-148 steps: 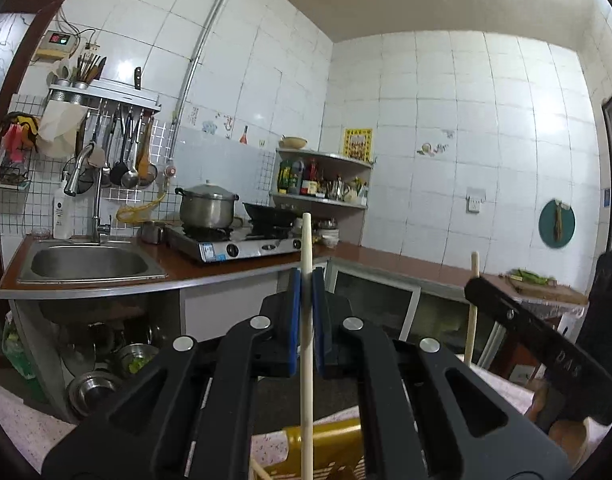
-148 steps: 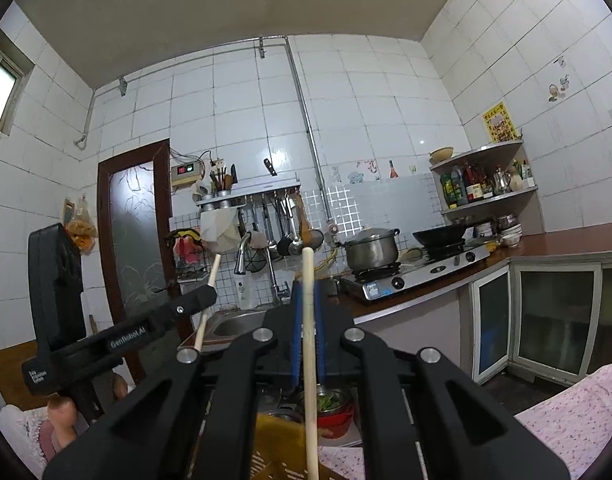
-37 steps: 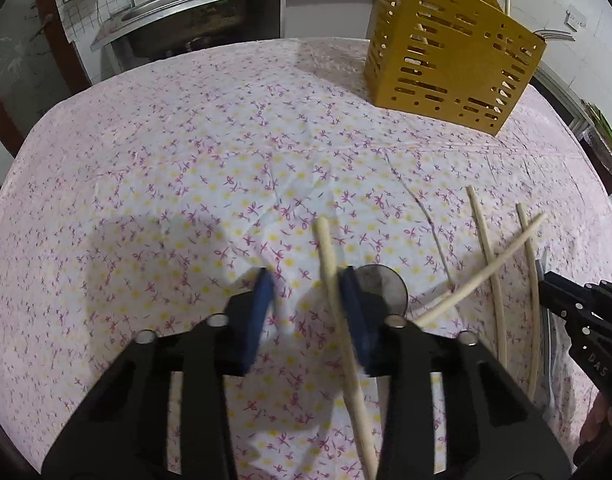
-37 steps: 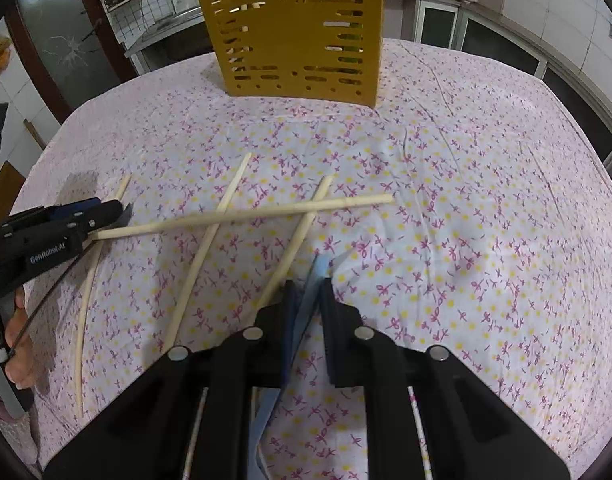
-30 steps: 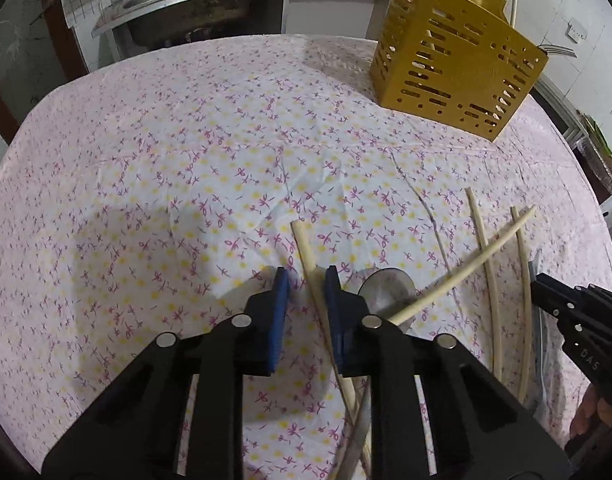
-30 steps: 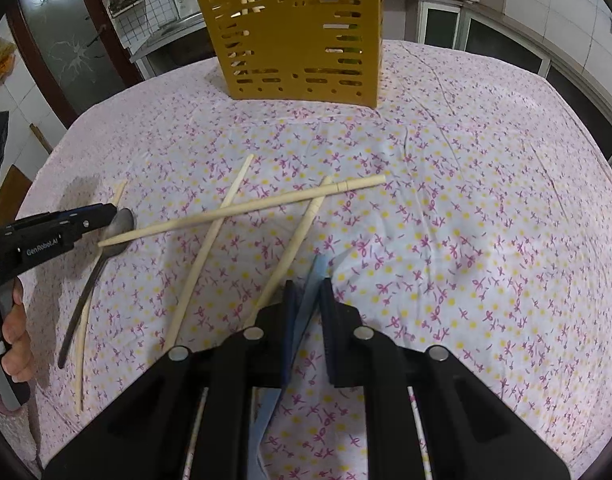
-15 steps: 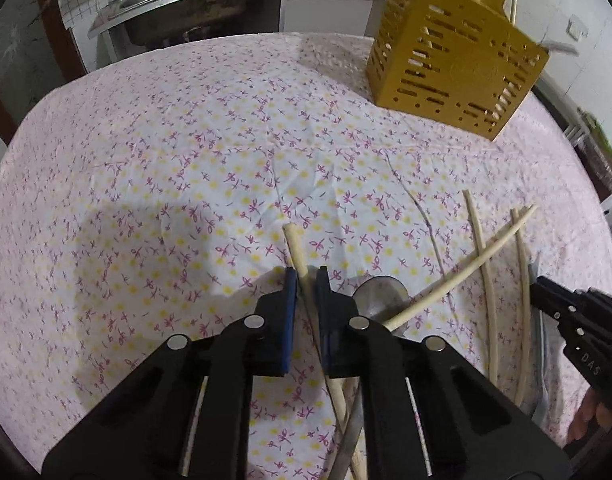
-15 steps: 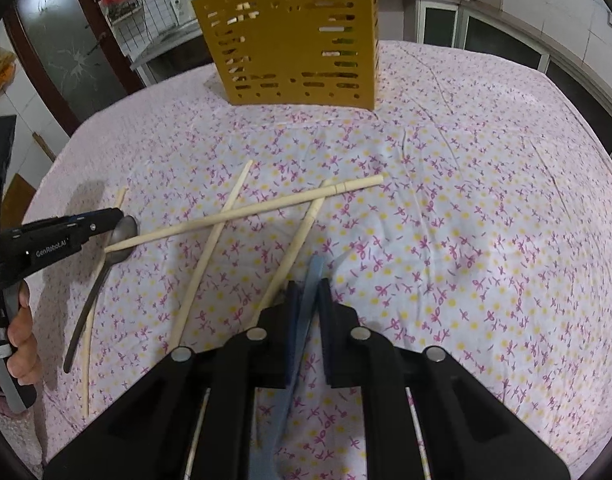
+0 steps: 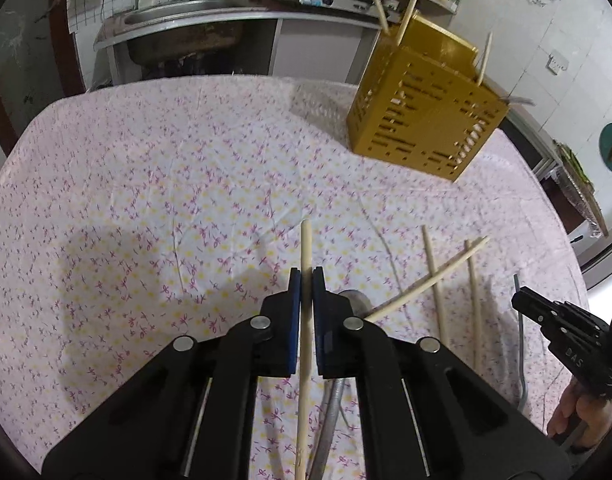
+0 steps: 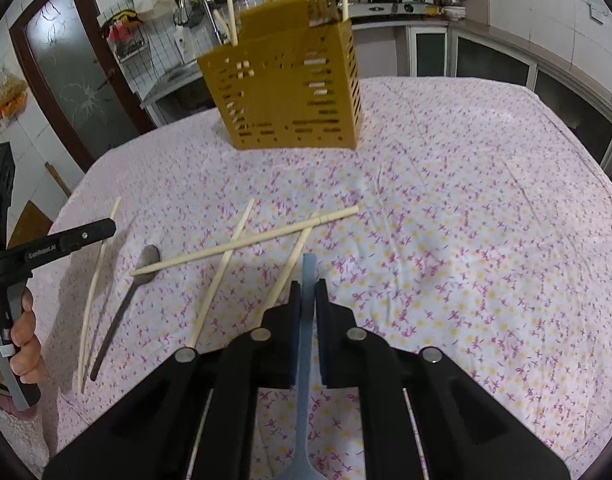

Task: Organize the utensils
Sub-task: 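Lift and carry the chopstick and blue spoon into the yellow holder with both tools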

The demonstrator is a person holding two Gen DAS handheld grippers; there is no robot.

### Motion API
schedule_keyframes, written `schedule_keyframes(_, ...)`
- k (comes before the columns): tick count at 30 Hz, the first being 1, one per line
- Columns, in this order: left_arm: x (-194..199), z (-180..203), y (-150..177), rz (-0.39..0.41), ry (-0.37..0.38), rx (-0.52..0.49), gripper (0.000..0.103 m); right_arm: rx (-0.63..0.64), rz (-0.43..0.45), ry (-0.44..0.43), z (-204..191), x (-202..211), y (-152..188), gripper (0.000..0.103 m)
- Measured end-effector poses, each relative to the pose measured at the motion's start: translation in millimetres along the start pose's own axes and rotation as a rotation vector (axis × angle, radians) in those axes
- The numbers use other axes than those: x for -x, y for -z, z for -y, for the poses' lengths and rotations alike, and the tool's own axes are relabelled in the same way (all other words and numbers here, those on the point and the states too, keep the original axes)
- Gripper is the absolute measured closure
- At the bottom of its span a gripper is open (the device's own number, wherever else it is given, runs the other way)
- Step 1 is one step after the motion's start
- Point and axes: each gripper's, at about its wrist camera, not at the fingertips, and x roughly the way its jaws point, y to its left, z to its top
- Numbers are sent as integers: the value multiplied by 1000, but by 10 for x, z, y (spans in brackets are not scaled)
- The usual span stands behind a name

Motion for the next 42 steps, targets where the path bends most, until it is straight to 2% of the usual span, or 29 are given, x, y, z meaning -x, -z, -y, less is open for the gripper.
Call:
schedule_keyframes(5, 168, 52, -31, 80, 40, -3, 99, -17, 95, -7, 21, 168, -47, 96)
schedule_keyframes(12, 539, 38, -41, 300, 115, 7, 99, 10, 257, 13, -18, 416, -109, 96)
schedule_keyframes(17, 638, 93, -72, 376, 159, -10, 99, 34, 331, 12, -45, 514, -142, 96)
schedule_keyframes(36, 538, 434, -434, 428, 218, -77, 99, 42, 432, -6, 79, 607, -550, 96)
schedule_keyframes(42, 604, 660, -768, 487, 209, -128, 99, 50, 479, 9, 55, 671, -865, 96)
